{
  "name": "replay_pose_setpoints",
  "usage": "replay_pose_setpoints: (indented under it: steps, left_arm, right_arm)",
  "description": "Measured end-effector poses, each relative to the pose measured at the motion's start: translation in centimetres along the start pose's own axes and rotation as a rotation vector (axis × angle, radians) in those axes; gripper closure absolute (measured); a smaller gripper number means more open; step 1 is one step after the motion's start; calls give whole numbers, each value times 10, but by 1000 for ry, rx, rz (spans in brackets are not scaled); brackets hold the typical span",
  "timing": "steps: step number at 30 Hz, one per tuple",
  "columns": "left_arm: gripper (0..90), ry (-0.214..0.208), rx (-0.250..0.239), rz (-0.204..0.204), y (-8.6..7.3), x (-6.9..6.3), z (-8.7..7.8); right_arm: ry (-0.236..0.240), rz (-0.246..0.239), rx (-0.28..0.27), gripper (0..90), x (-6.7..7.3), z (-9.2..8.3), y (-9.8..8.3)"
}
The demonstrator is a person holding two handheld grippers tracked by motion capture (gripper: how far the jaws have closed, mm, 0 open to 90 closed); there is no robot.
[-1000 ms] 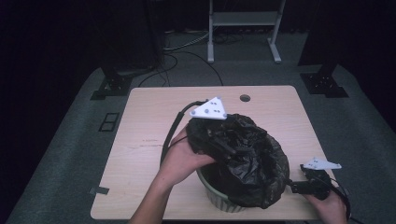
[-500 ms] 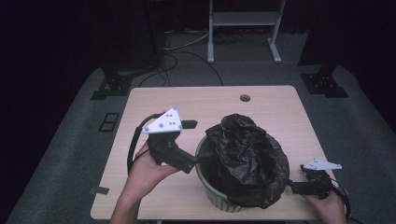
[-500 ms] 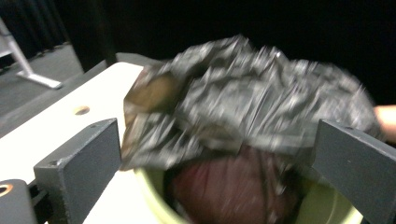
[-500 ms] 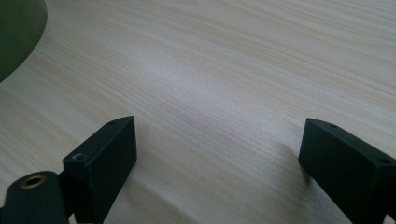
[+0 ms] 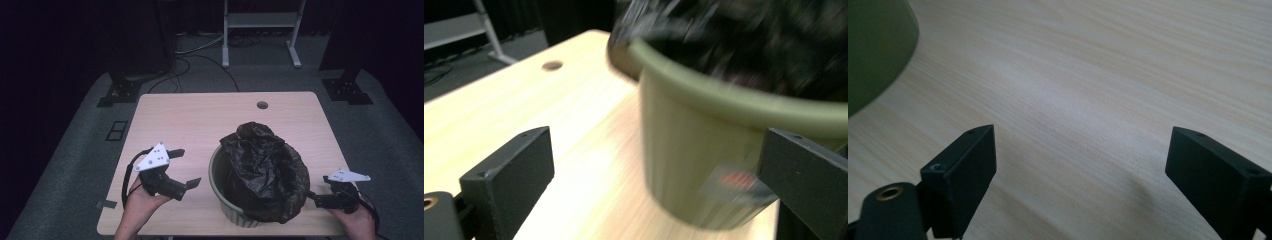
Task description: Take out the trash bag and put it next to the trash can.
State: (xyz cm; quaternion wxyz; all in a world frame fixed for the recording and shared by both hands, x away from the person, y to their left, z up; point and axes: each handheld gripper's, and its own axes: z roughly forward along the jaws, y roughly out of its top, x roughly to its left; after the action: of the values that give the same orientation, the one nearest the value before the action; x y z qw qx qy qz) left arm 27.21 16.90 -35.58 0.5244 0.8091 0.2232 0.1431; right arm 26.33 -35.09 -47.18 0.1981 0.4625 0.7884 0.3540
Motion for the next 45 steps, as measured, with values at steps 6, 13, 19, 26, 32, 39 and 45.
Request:
replay_pose_setpoints:
  steps: [6,13,19,26,32,39,45]
  left_arm:
    - [3,41,25,-55,-39,11,8]
    - [3,92,106,-78,-71,22,17]
    - [3,97,178,-109,-91,29,27]
    - [3,106,282,-130,-108,34,39]
    - [0,103,345,-111,-113,32,49]
    - [0,113,339,-96,-117,29,52]
    - [0,124,356,-65,-117,27,53]
  right_arm:
    - [25,4,-39,119,1,-13,8]
    - [68,10,-89,119,5,-33,25]
    - [96,9,-120,119,6,-48,39]
    - [105,-12,-154,119,8,-71,61]
    - [132,-22,-189,120,8,-91,82]
    - [204,-60,-240,125,19,-111,111]
    - [262,-86,-252,127,30,-109,128]
